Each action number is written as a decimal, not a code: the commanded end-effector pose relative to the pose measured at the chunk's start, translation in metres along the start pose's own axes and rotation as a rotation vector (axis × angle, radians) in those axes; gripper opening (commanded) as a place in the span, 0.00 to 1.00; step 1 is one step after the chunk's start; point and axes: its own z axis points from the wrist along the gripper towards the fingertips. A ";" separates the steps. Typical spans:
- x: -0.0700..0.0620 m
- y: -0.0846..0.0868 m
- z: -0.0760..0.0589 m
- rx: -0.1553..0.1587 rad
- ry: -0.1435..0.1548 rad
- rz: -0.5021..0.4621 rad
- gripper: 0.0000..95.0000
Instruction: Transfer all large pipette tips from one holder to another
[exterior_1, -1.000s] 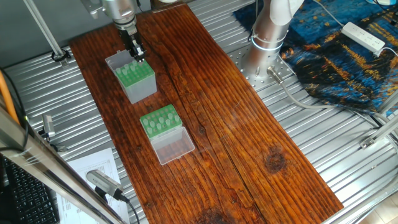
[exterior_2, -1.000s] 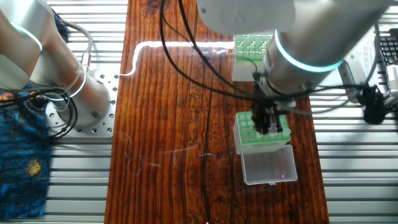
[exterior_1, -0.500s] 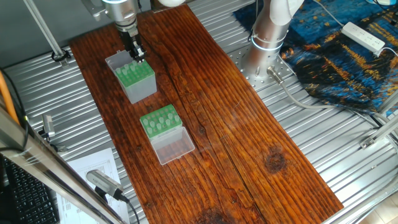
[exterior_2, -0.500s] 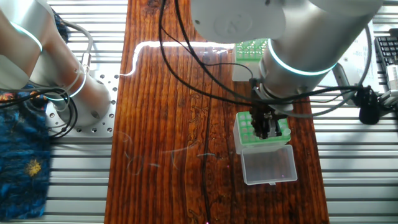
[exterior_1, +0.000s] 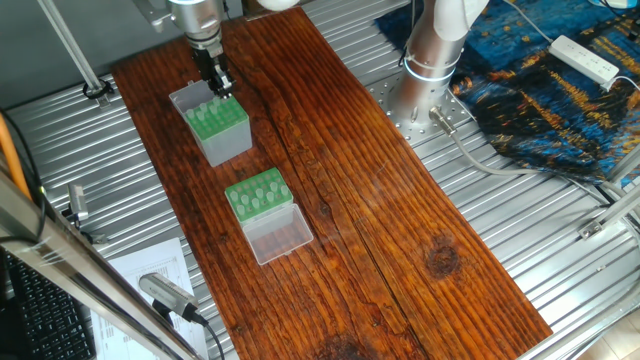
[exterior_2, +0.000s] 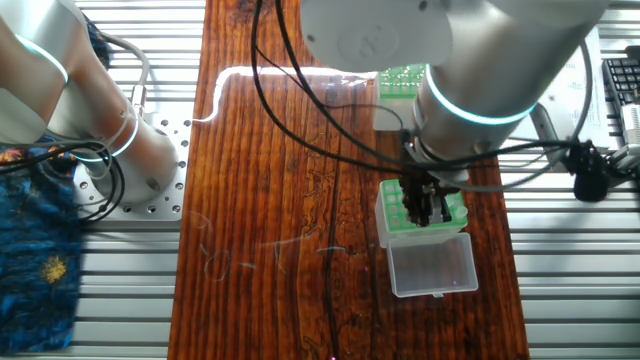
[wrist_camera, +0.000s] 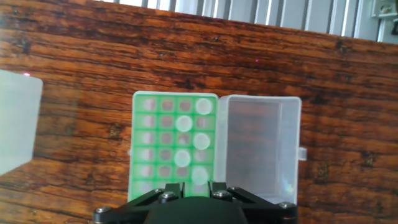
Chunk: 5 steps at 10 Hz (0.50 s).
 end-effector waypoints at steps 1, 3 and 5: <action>0.000 -0.002 0.002 -0.014 -0.003 -0.007 0.20; -0.001 -0.002 0.006 -0.020 -0.004 -0.019 0.20; -0.002 -0.002 0.006 -0.024 -0.004 -0.031 0.20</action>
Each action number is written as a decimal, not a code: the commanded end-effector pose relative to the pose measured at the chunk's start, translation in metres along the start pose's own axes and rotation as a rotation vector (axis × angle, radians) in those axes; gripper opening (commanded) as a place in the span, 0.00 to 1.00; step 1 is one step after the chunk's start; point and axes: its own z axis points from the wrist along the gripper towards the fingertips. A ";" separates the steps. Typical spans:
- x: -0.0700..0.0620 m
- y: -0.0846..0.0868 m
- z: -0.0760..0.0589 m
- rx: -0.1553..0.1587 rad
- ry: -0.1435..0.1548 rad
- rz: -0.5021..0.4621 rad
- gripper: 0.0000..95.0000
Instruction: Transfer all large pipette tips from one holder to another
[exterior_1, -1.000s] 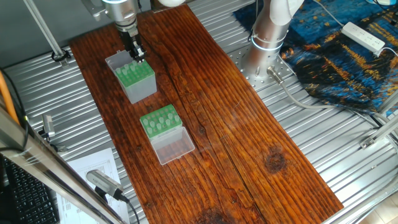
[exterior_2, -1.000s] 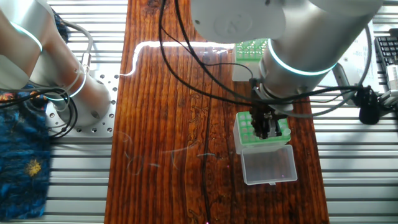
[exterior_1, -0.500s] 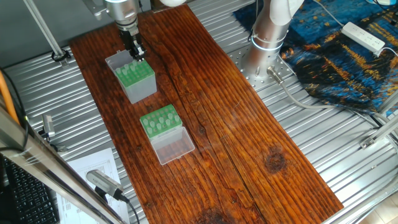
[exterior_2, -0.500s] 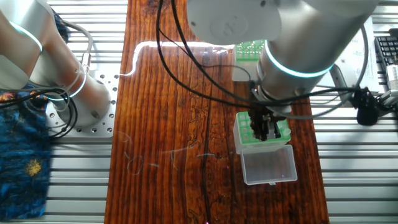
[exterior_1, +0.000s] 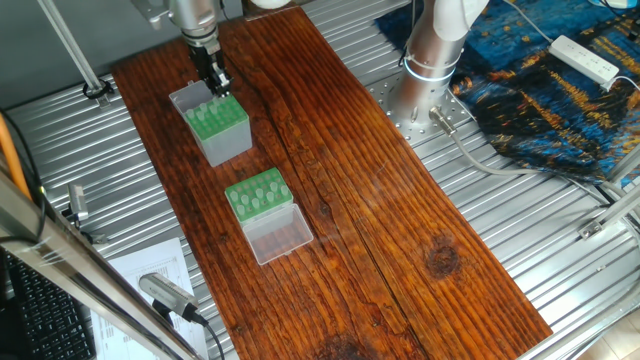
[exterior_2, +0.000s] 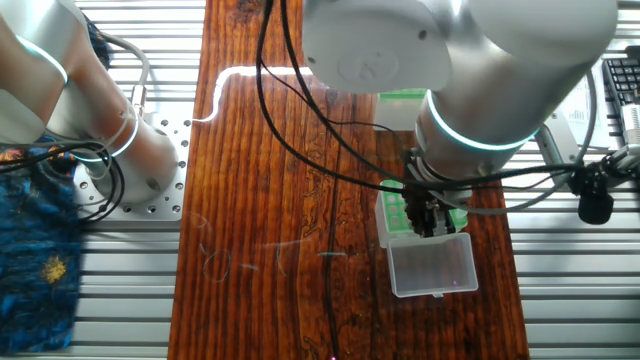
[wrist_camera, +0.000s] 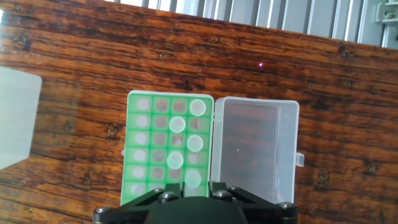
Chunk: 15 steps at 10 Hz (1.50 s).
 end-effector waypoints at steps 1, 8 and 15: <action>0.001 0.001 -0.001 -0.006 -0.003 -0.009 0.20; -0.005 0.003 0.006 -0.031 -0.014 -0.021 0.20; -0.007 0.004 0.008 -0.030 -0.018 -0.028 0.00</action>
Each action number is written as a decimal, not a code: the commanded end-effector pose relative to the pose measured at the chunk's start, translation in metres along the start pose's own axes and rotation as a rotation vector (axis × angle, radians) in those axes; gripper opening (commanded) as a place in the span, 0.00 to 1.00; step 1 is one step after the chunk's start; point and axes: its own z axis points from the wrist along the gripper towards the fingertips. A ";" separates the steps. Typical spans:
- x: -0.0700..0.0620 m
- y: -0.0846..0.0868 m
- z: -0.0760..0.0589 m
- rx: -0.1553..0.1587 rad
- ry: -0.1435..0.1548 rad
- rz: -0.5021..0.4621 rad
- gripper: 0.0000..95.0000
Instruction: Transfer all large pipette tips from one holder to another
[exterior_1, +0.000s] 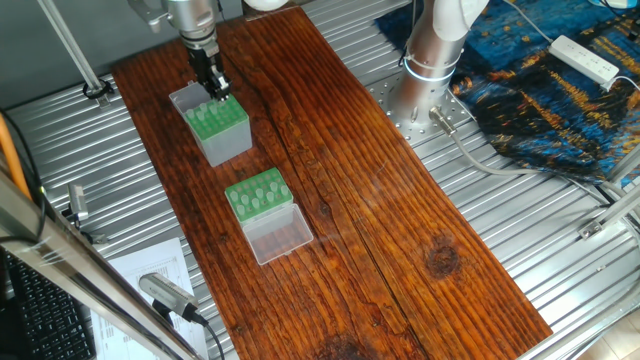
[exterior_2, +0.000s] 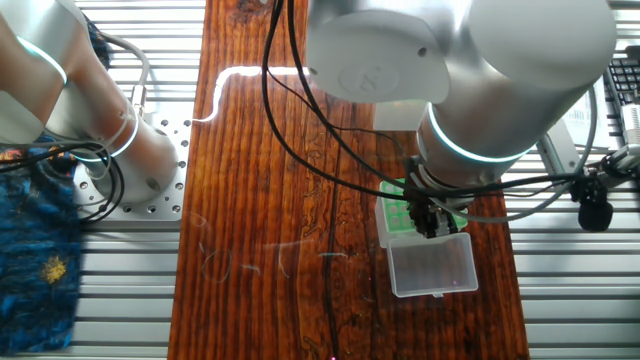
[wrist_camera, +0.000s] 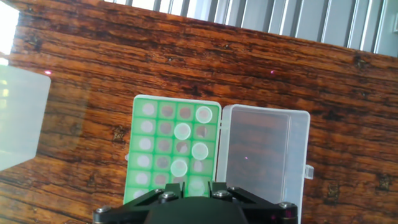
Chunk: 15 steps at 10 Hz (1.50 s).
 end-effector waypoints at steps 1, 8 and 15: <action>0.000 0.000 0.000 0.003 0.001 -0.004 0.00; 0.003 0.003 -0.013 0.010 0.012 -0.030 0.00; 0.011 0.001 -0.046 0.014 0.017 -0.081 0.00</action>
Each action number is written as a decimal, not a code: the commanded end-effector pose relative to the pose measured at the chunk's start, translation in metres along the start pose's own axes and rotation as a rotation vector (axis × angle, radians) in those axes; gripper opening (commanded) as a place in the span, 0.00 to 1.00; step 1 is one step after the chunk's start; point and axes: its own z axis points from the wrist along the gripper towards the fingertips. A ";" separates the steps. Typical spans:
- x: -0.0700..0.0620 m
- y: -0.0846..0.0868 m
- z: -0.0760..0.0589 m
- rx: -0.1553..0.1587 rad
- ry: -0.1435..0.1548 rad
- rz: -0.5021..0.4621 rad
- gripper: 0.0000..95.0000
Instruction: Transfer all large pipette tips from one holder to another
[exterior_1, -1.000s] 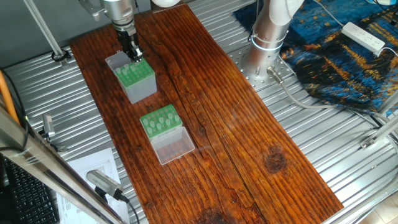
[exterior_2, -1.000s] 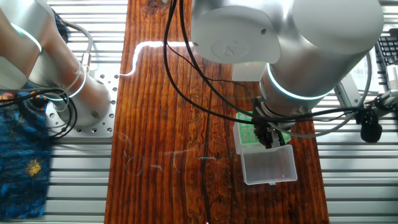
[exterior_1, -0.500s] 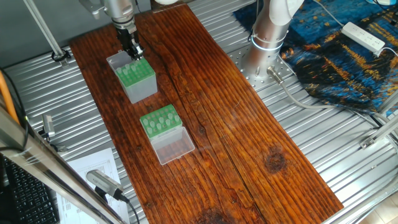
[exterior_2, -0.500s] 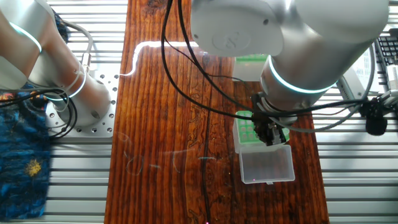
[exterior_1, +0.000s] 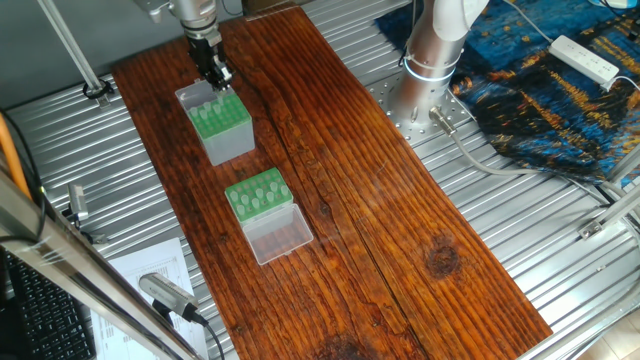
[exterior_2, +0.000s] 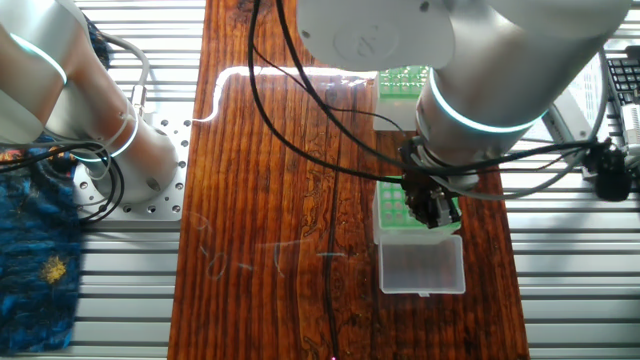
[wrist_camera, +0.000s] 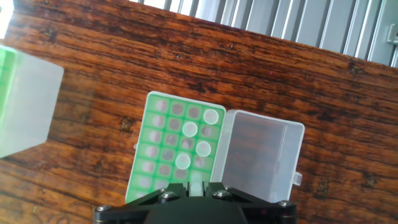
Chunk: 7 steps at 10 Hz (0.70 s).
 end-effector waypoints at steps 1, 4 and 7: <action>-0.001 -0.003 -0.010 -0.007 0.000 -0.012 0.00; -0.011 -0.001 -0.027 -0.016 -0.004 -0.023 0.00; -0.016 0.004 -0.045 -0.015 -0.002 -0.049 0.00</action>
